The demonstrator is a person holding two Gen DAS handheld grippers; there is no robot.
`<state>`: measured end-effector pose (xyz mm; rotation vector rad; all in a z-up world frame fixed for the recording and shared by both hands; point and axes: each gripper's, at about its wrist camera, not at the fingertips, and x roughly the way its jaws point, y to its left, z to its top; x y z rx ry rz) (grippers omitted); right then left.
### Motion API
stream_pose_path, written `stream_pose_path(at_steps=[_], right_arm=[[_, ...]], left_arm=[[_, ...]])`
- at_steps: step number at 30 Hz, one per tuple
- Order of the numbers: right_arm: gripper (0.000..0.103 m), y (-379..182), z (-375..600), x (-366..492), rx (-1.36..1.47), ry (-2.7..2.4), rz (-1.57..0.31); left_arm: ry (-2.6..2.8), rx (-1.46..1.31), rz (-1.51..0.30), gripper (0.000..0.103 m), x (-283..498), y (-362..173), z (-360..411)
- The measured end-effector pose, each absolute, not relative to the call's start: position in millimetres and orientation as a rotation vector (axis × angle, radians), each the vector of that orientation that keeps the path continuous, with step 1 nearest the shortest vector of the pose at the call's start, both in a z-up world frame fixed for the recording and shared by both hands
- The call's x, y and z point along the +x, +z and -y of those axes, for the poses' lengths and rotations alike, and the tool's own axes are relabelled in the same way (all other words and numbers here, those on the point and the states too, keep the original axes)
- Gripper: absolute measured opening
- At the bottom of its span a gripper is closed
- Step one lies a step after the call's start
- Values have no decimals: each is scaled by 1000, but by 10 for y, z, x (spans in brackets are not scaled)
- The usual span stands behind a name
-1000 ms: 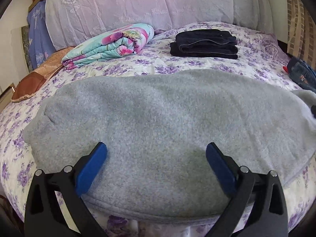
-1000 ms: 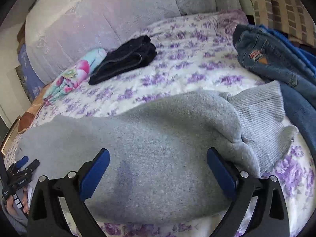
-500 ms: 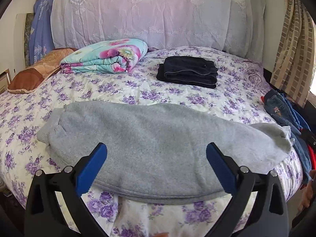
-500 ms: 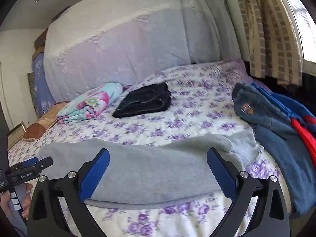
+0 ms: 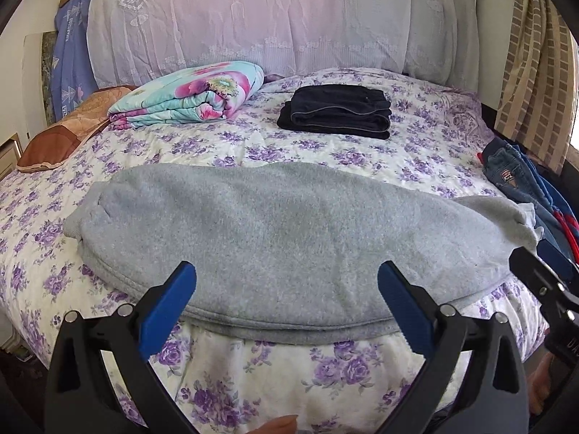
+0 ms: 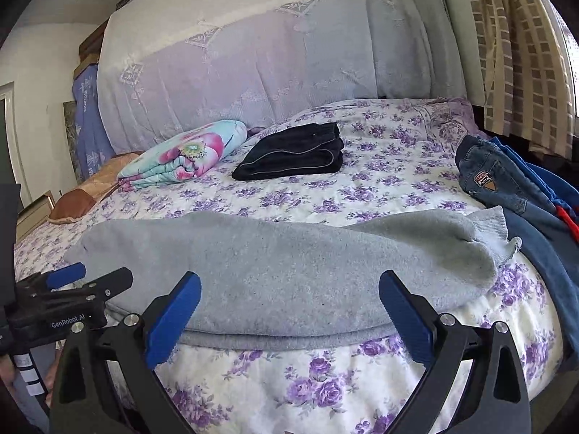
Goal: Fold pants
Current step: 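Press the folded grey sweatpants flat with both open grippers, then grasp the sweatpants cuff end with right gripper and lift it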
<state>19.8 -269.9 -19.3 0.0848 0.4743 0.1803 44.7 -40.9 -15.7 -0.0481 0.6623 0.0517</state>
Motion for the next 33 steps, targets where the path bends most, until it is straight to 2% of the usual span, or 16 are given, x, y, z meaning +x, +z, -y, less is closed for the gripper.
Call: stream_pose_path(at_steps=[5,10,15,25,29,30,31,32,33], right_arm=[[99,-265,3090,309,145,213,-518],[99,-573,4191,399,579,171,-588],[99,-802,4633,471,762,132,-583],[100,-971,4952,1152,946,153,-616],[99,-968,4934,1303,908,147,-612],[95,-957,4900,1328,882,152,-609],[73,-954,4873,1334,858,153,-601],[60,-974,4862,1328,841,136,-603],[42,-1027,4883,1325,855,128,-605]], left_arm=[[64,-62,-662,98,523,-229,228],[76,-185,-718,98,651,-399,-55],[73,-156,-724,98,690,-462,-21],[60,-184,-706,98,635,-460,-65],[60,-173,-696,98,621,-469,-106],[70,-173,-691,98,616,-471,-140],[78,-177,-689,98,616,-474,-177],[84,-187,-689,98,614,-481,-236],[88,-198,-687,98,610,-486,-288]])
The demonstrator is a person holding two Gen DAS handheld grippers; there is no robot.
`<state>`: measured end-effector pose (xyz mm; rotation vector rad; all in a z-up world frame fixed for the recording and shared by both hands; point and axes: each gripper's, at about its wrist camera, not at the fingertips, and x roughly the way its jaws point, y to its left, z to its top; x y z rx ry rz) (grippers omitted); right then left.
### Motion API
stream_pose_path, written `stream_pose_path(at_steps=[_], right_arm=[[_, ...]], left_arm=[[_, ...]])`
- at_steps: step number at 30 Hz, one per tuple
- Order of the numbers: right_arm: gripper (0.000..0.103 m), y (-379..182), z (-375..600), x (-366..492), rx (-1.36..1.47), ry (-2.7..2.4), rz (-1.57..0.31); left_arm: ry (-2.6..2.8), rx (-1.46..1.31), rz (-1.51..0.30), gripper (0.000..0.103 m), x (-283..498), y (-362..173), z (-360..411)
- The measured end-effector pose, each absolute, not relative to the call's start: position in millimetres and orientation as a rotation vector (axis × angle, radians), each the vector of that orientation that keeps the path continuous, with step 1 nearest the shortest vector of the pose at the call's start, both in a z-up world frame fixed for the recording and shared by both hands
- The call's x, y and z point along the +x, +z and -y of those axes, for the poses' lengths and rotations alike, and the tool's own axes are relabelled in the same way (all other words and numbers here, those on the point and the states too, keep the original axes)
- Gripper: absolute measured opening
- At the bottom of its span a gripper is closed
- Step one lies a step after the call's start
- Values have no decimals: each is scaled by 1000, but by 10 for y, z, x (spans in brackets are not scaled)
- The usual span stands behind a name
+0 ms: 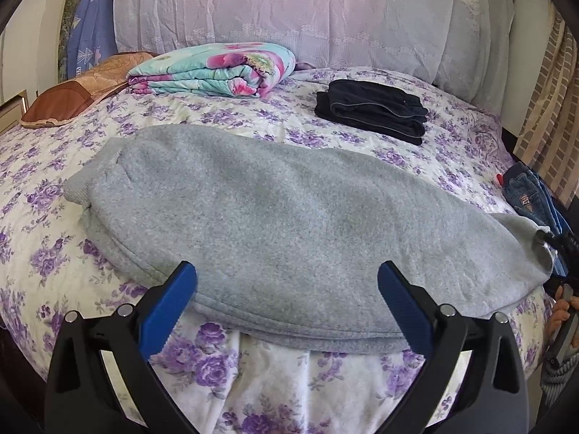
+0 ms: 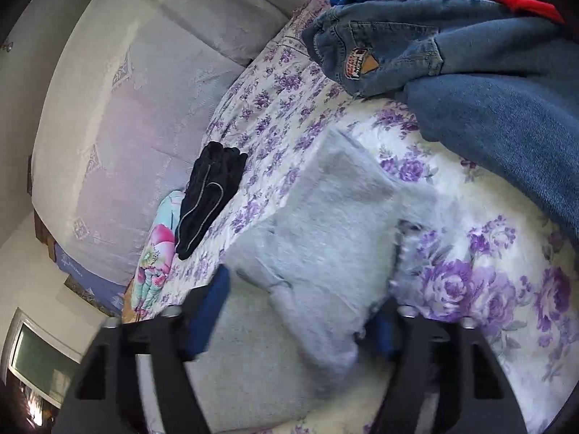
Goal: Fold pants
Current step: 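Grasp the sweatpants cuff end with right gripper and lift it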
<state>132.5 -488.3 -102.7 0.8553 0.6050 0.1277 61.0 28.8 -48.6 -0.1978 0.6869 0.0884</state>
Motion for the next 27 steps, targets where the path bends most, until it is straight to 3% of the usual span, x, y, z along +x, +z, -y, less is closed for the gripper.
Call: stream_pose_path(at_steps=[1,6,12,16,20,24,27], right_arm=[[36,-1094,4930,1306,901,140,-595],[31,-905,4812,1206,828,145,-543],[30,20,3781,1009,318,192,-390],[30,264,2792,981,0,249,-346],[30,30,1807,1012,-337,251,-348],[49,-664,1007,1014,-723,260,-428],[51,-824,832,773,-850,266,-380]], left_arm=[[93,-207,-683,98,598,-484,-336],[170,-203,-649,98,548,-429,-575],[288,-310,-599,98,409,-336,-1138],[333,-399,-572,98,301,-337,-1479],[353,-426,-568,98,225,-357,-1656],[362,-423,-573,98,178,-379,-1709],[368,-423,-580,98,183,-405,-1738]])
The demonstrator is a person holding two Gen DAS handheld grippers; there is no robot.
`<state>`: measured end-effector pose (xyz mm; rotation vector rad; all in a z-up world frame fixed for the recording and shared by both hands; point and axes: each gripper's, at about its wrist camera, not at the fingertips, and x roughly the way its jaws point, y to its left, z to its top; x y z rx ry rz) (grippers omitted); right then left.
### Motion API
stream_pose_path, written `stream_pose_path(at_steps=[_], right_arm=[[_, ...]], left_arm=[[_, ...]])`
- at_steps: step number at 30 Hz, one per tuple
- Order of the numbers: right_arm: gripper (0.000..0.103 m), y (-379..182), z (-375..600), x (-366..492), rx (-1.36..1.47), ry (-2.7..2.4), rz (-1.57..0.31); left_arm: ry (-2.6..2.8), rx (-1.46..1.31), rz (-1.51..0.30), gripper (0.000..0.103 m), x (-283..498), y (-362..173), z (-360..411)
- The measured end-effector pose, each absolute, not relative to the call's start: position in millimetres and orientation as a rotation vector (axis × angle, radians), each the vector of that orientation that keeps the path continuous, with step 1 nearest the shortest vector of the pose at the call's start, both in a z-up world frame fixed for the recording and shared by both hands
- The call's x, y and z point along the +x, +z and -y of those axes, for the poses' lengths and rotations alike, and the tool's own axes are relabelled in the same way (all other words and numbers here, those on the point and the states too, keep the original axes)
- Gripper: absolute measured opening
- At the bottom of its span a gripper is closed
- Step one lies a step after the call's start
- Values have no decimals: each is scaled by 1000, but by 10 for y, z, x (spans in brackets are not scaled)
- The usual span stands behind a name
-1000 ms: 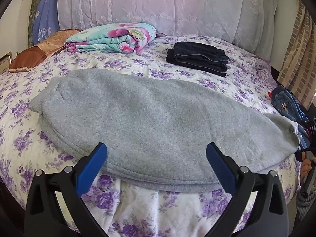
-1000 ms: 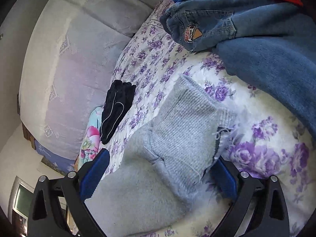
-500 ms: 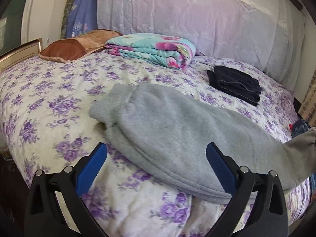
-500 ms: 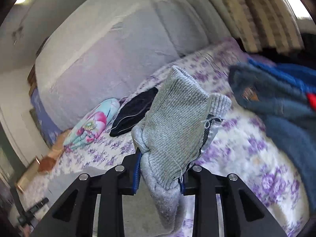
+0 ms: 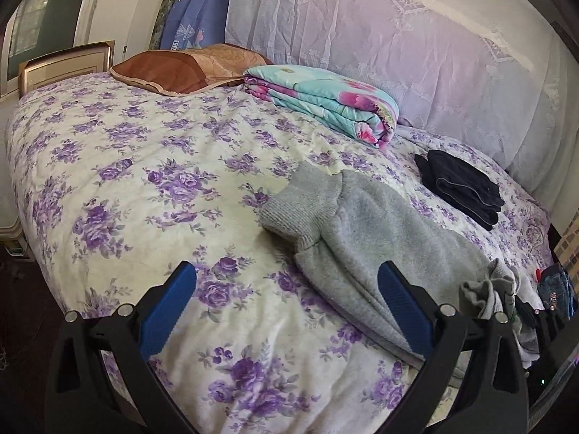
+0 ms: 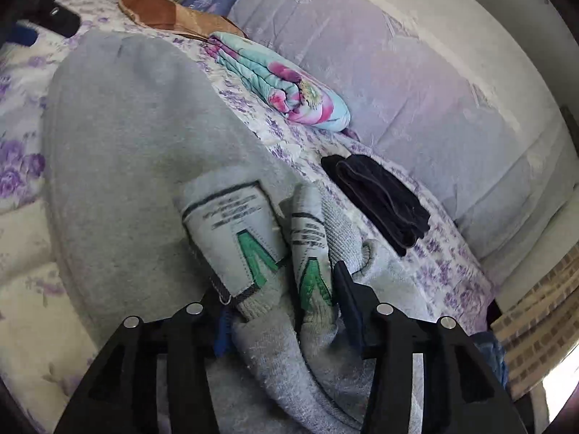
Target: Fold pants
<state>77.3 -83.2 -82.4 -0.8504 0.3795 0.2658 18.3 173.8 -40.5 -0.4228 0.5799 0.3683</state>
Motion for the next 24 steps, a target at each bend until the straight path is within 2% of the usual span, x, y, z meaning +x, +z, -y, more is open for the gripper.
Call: stream_pose_path(at_steps=[3,7,10,12,15,19,21,24], right_arm=[[74,-603,934,639,-806,337,-367],[74,-109,1223,520,-597,461,-356],[74,214,1465,723,-320,447,-360],[74,268,1539,954,-244,370,-365],[74,30,1397,1213,-306,337,-441],[77,-734,1172,1459,-510,321,-629],[82,-727,1271,1485,-466,328,-645],[85,-757,1311,1512,-501,341,-648]], left_arm=[[372,-449,-585,98,200,-440,-1778],[367,-453,-596,98,223,-479,-1775],[361,-449,-595,98,219,-474,-1743],[358,-442,-596,98,222,-464,-1722],[358,-438,-599,98,224,-463,-1706],[352,-434,-621,98,244,-493,-1700],[353,-433,-630,98,254,-510,-1705],[350,-443,-639,98,274,-538,-1722]])
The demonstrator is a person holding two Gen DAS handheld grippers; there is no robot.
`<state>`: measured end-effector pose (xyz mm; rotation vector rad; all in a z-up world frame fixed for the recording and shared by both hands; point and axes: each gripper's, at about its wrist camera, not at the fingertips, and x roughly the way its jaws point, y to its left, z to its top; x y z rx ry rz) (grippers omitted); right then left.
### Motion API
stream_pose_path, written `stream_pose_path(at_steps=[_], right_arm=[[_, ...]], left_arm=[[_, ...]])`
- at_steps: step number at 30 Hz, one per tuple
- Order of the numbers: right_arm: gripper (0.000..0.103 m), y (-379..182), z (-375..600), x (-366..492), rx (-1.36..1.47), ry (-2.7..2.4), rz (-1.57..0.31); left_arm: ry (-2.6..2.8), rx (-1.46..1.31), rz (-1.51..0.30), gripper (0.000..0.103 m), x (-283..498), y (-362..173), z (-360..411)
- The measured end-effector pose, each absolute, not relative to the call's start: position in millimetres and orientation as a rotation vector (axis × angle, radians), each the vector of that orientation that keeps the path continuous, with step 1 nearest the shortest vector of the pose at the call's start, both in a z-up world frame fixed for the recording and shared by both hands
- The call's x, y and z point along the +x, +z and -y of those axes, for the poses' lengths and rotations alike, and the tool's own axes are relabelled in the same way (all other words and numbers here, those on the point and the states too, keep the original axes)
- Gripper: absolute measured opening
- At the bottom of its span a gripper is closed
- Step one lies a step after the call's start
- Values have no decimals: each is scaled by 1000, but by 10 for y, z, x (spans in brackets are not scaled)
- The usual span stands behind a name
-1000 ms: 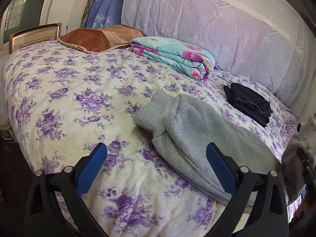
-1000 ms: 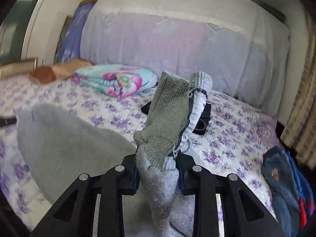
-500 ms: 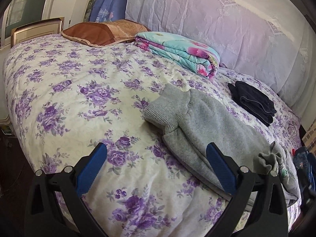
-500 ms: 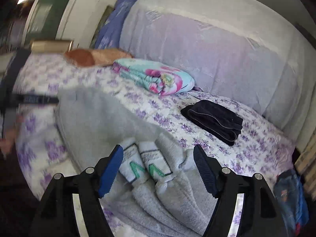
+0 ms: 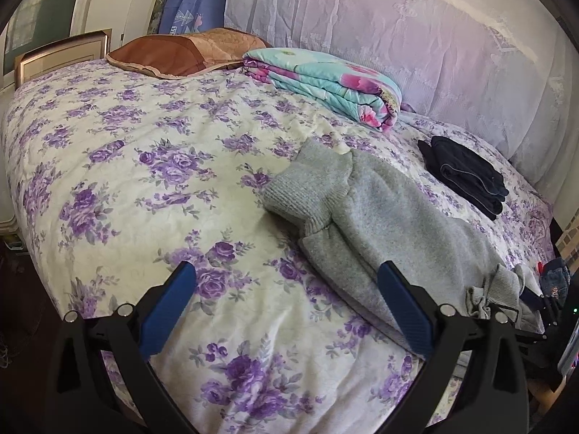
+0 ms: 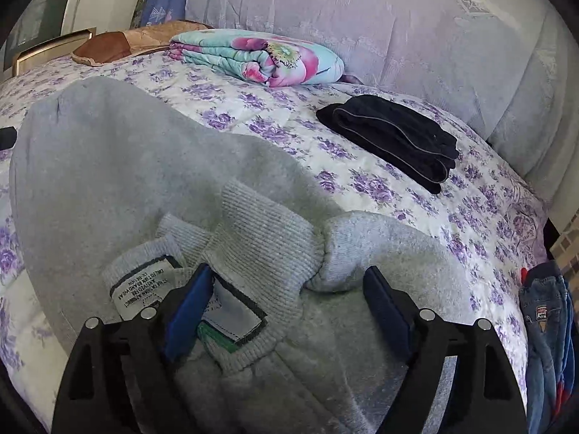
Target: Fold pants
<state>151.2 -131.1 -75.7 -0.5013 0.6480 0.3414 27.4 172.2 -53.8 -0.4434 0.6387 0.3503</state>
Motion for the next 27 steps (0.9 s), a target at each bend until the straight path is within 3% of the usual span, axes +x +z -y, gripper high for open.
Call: stream_pose_path(at_steps=[8,12,14,27], right_arm=[[87,-314,1208,1177,-479,319,-483],[92,-817,1232,1465,-504,332,-651],[93,-740,1385,1551,-391,382,-690],[95,-774,1358,1505,-376,399,-674]], left_arm=[[337,-473,-660,98,348,-594,-1794],[303,-493,-691,98,443,-633,-1833],[287,-517,-707,98,505,-656,-1872],[2,-923,-652,98,850,-722,-2303]])
